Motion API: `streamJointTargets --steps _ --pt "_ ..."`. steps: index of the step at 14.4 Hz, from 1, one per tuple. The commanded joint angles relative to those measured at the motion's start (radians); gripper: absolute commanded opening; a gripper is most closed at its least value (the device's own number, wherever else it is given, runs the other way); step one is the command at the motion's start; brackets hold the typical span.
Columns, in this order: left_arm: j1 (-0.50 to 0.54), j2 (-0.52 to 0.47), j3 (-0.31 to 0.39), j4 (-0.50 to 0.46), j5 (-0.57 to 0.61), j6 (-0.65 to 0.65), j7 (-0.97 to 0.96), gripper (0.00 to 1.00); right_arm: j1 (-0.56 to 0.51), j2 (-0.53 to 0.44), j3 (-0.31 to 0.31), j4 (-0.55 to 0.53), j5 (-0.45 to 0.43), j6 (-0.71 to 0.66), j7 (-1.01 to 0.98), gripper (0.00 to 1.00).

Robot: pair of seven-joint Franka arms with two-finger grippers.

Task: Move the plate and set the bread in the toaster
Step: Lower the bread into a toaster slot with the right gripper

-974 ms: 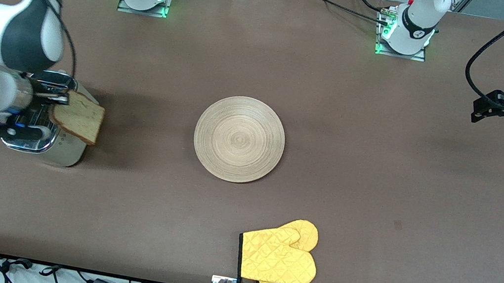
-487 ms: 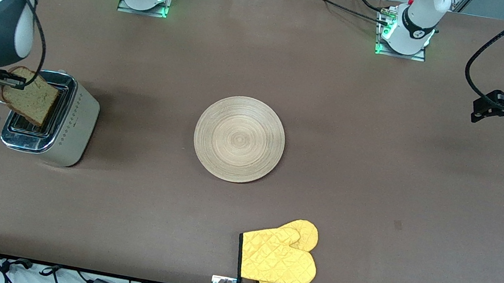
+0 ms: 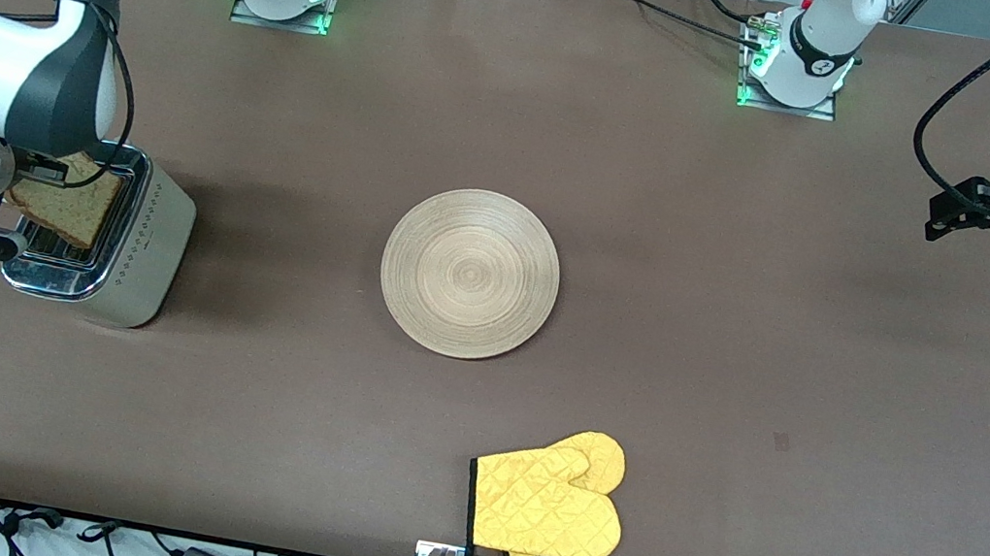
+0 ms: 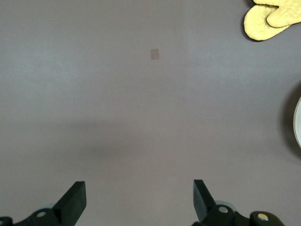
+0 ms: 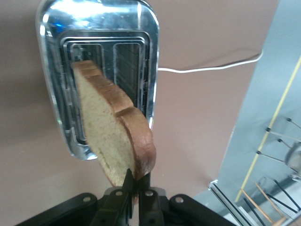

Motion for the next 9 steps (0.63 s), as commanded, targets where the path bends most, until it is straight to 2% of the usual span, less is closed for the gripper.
streamJointTargets --steps 1,9 --pt "-0.001 0.006 0.002 0.016 -0.018 -0.001 -0.001 1.0 0.004 -0.006 0.001 -0.024 -0.029 -0.008 0.011 0.0" --pt "-0.001 0.006 0.002 0.016 -0.018 -0.001 -0.001 1.0 0.025 0.019 0.001 -0.031 -0.028 0.005 0.015 0.0"
